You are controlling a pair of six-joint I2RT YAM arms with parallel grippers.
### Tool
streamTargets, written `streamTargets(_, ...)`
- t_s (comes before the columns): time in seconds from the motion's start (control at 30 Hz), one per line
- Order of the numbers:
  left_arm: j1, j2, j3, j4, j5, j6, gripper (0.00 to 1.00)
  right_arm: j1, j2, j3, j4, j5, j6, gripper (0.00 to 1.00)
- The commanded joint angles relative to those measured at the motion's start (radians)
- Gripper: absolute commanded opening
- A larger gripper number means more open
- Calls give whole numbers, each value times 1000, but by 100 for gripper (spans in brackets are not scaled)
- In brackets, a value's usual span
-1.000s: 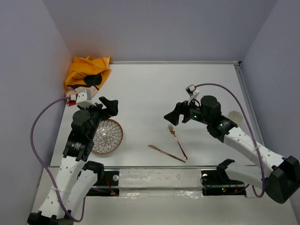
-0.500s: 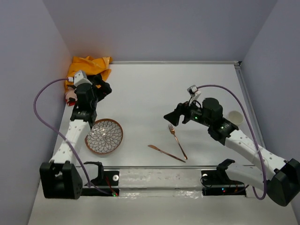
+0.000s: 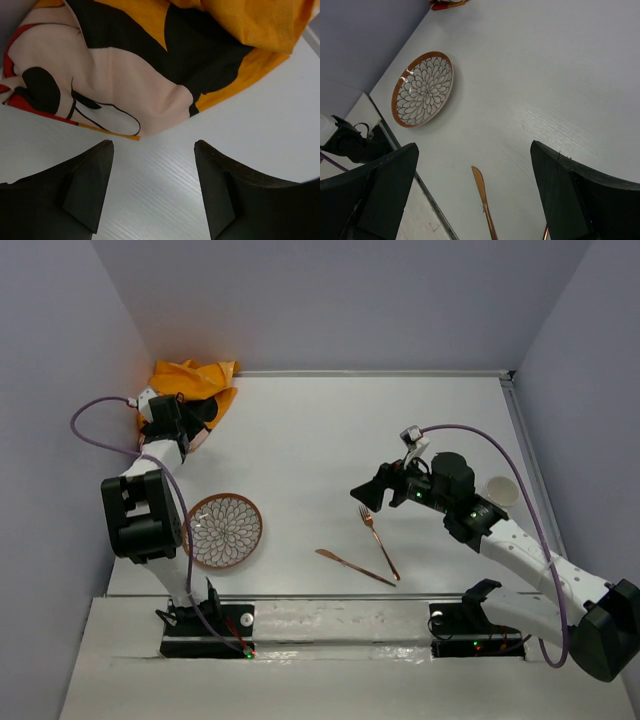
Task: Set the dinner table for one person
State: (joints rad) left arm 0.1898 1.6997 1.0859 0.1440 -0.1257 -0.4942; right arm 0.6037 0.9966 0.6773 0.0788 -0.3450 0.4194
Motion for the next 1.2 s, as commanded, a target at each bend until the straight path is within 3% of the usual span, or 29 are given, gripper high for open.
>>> streamTargets(0.0,-7,73,153,-82,-155,135,75,8,-3,5,47,-9,4,100)
streamTargets(0.4,-10,437,505,-325,-51,278,76,18,80,33,53,-65,-8,100)
streamTargets(0.53,-32,531,601,-360,-6,284,53,27,97,39,55,-69,-18,100)
streamTargets(0.57,-50,558,641,-375,6,286,29,27,99,42,55,-68,-21,100)
streamTargets(0.6,-62,571,658,-382,12,289,19,27,102,44,55,-66,-21,100)
streamTargets(0.63,-75,584,673,-383,24,290,0,27,106,45,55,-63,-22,100)
streamTargets(0.87,-317,595,834,-383,92,365,0,27,152,80,47,53,-19,100)
streamTargets(1.0,-493,586,904,-400,92,404,0,27,180,133,-16,314,-36,100)
streamTargets(1.07,-535,549,879,-391,101,370,0,18,206,169,-51,450,-57,98)
streamTargets(1.17,-555,448,733,-299,156,333,0,-34,241,211,-56,468,-42,96)
